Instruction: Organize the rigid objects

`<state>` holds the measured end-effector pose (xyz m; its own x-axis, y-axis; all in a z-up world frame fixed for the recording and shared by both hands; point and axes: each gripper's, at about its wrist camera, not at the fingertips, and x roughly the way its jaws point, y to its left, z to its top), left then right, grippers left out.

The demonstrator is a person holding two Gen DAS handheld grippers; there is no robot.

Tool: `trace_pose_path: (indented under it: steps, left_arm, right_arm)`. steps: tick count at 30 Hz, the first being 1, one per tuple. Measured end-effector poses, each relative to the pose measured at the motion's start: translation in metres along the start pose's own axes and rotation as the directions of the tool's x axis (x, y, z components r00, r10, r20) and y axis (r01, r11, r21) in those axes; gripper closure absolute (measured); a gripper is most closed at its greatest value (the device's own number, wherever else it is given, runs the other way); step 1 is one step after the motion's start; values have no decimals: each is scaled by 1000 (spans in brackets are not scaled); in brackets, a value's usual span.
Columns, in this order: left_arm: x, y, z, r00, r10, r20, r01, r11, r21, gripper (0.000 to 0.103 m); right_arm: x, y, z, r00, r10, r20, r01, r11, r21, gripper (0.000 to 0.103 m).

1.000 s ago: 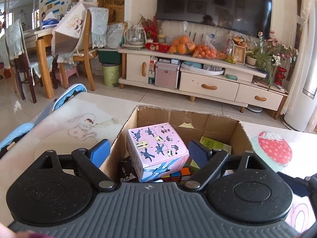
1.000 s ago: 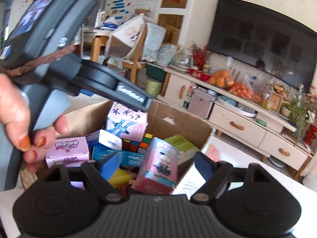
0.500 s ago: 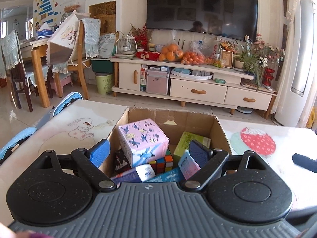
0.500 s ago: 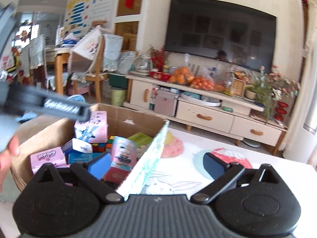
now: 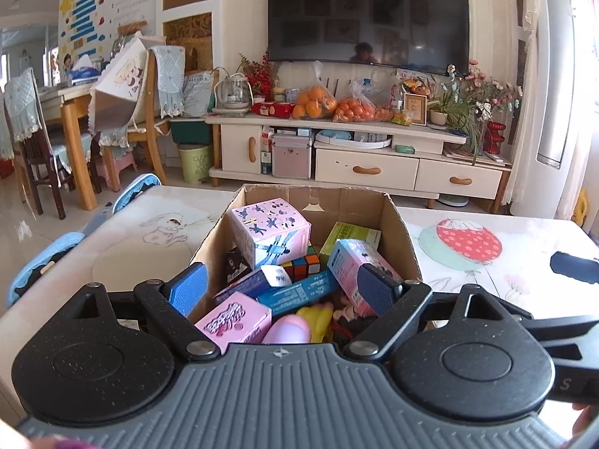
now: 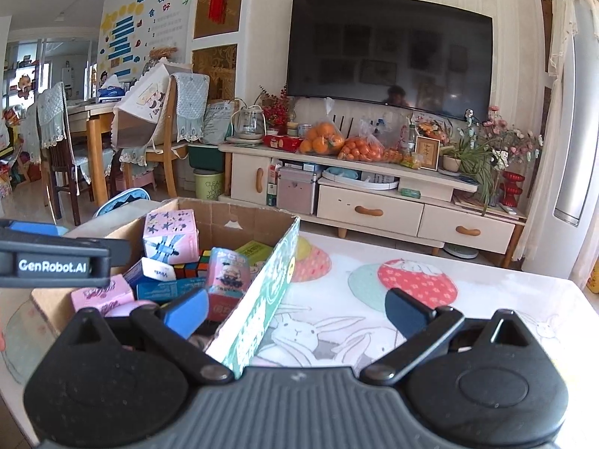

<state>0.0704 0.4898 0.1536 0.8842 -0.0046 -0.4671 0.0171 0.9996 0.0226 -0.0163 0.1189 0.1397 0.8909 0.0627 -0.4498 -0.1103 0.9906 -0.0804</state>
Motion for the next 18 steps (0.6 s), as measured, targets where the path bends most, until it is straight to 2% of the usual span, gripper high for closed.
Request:
trace_pose_path:
  steps: [8, 18]
  left_arm:
    - [-16, 5, -14, 1000, -18, 5, 18, 1000, 14, 0]
    - [-28, 16, -26, 998, -63, 7, 63, 998, -25, 0]
  right_arm:
    - [-18, 5, -5, 1000, -20, -2, 20, 1000, 7, 1]
    - [-34, 21, -13, 1000, -30, -7, 30, 999, 35, 1]
